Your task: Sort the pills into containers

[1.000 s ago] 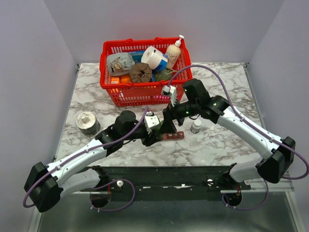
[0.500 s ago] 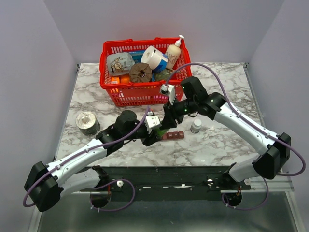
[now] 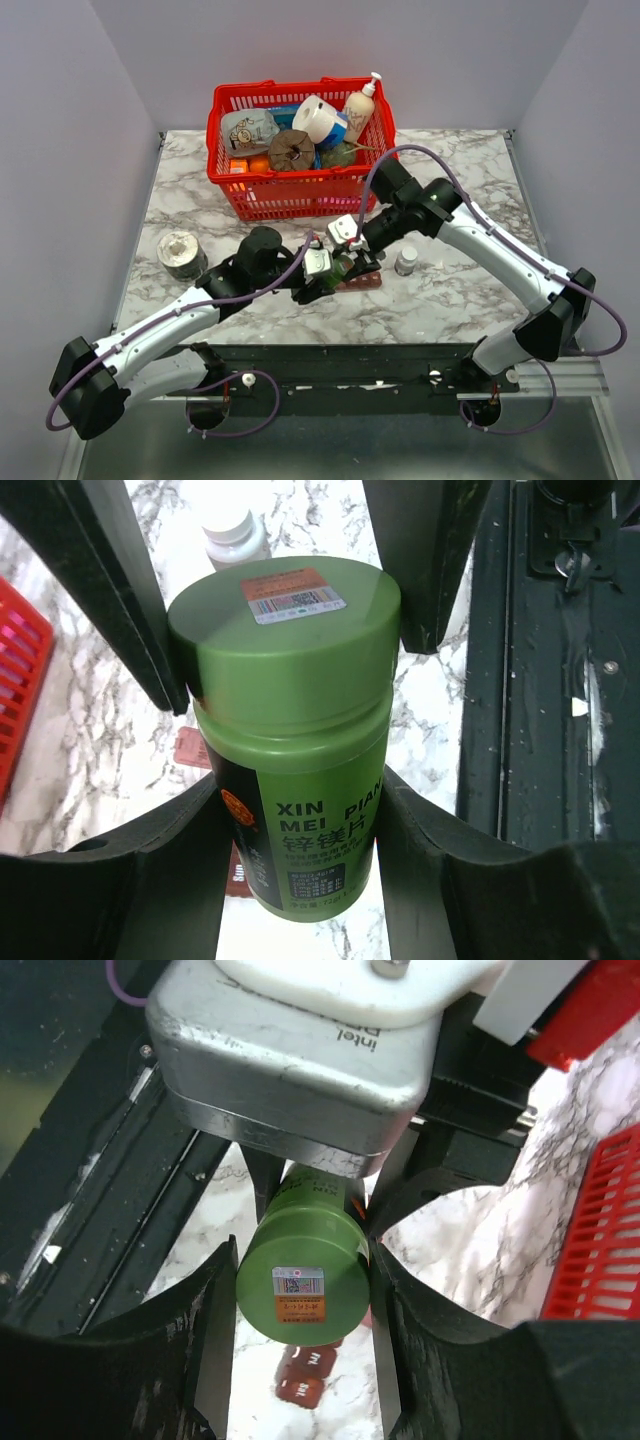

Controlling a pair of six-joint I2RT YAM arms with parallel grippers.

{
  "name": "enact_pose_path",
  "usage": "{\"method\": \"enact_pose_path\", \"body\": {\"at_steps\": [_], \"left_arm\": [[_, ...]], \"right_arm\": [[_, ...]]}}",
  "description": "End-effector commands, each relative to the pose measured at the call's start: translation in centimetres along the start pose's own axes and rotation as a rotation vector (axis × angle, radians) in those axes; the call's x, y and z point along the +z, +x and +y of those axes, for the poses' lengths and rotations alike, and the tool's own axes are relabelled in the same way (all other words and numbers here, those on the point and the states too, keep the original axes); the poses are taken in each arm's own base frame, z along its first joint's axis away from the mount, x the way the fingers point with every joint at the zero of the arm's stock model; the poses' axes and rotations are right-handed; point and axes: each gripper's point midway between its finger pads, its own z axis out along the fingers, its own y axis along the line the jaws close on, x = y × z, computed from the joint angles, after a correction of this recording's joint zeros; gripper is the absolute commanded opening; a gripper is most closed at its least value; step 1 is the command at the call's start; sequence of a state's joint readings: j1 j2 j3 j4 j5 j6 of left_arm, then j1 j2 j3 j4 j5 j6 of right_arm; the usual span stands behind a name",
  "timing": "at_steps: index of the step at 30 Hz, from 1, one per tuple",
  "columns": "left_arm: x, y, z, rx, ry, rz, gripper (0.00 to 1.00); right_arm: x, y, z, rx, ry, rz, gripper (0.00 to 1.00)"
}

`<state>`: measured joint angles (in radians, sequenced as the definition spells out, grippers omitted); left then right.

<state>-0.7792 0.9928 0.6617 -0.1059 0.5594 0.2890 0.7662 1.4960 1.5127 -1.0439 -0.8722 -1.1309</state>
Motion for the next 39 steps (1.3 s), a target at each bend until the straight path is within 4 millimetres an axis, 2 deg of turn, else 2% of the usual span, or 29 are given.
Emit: {"method": "enact_pose_path", "body": {"at_steps": [1, 2, 3, 6, 9, 12, 13, 15, 17, 19, 22, 26, 27, 29, 30, 31, 33, 36, 37, 38, 39], "left_arm": [[-0.5, -0.4, -0.1, 0.050, 0.010, -0.011, 0.00], [-0.5, -0.4, 0.0, 0.048, 0.001, -0.010, 0.00], [-0.5, -0.3, 0.0, 0.041, -0.001, -0.009, 0.00], [-0.6, -0.4, 0.1, 0.018, -0.016, -0.011, 0.00], [-0.7, -0.7, 0.3, -0.003, -0.034, -0.023, 0.00], [-0.7, -0.9, 0.9, -0.039, -0.075, -0.039, 0.00], [-0.7, -1.2, 1.1, -0.041, -0.089, -0.056, 0.00], [-0.5, -1.2, 1.3, -0.075, -0.103, -0.071, 0.00], [-0.3, -1.8, 1.6, -0.086, -0.115, -0.099, 0.00], [-0.1, -2.0, 2.0, -0.106, -0.128, -0.100, 0.00], [-0.1, -2.2, 2.2, -0.114, -0.136, -0.101, 0.00], [-0.2, -2.4, 2.4, -0.111, -0.149, -0.106, 0.00], [-0.2, -2.3, 2.4, -0.112, -0.150, -0.103, 0.00], [-0.2, -2.2, 2.5, -0.112, -0.152, -0.097, 0.00], [-0.2, -2.1, 2.5, -0.112, -0.153, -0.095, 0.00], [-0.2, -2.1, 2.5, -0.112, -0.156, -0.091, 0.00], [-0.2, -1.8, 2.5, -0.109, -0.156, -0.083, 0.00], [-0.3, -1.5, 2.5, -0.088, -0.156, -0.063, 0.00], [-0.3, -1.8, 2.4, -0.073, -0.145, -0.068, 0.00], [-0.3, -1.1, 2.0, -0.069, -0.125, -0.037, 0.00], [-0.4, -1.1, 1.6, -0.048, -0.098, -0.030, 0.00]], "right_arm": [[0.0, -2.1, 0.7, -0.076, -0.087, -0.065, 0.54], [-0.1, -2.3, 0.7, -0.058, -0.088, -0.066, 0.63], [-0.3, -2.5, 0.8, -0.001, -0.081, -0.066, 0.76], [-0.8, -3.0, 0.7, 0.124, -0.016, -0.073, 0.99], [-1.3, -3.4, -0.1, 0.283, 0.077, -0.077, 1.00], [-2.0, -2.6, -1.7, 0.512, 0.240, -0.038, 1.00], [-2.1, -1.7, -2.3, 0.564, 0.284, -0.005, 1.00], [-1.6, -1.0, -2.1, 0.658, 0.282, 0.011, 1.00], [-0.7, -0.4, -1.4, 0.718, 0.241, 0.011, 1.00], [-0.1, -0.1, -1.8, 0.769, 0.261, -0.005, 1.00], [0.1, 1.4, -2.9, 0.806, 0.317, 0.041, 1.00], [0.5, 1.4, -2.7, 0.829, 0.294, 0.034, 0.99], [0.7, 1.4, -2.6, 0.835, 0.286, 0.031, 0.97], [0.8, 1.1, -2.5, 0.837, 0.267, 0.020, 0.79], [0.8, 1.2, -2.4, 0.839, 0.263, 0.019, 0.61], [0.8, 0.9, -2.3, 0.835, 0.258, 0.013, 0.54], [0.8, 0.8, -2.3, 0.831, 0.254, 0.011, 0.50], [0.7, 0.6, -1.9, 0.813, 0.226, 0.018, 0.33], [0.7, 0.5, -1.7, 0.797, 0.209, 0.018, 0.23], [0.8, -0.4, -1.5, 0.768, 0.158, -0.004, 0.19], [0.7, -0.4, -0.6, 0.695, 0.101, 0.012, 0.17]]}}
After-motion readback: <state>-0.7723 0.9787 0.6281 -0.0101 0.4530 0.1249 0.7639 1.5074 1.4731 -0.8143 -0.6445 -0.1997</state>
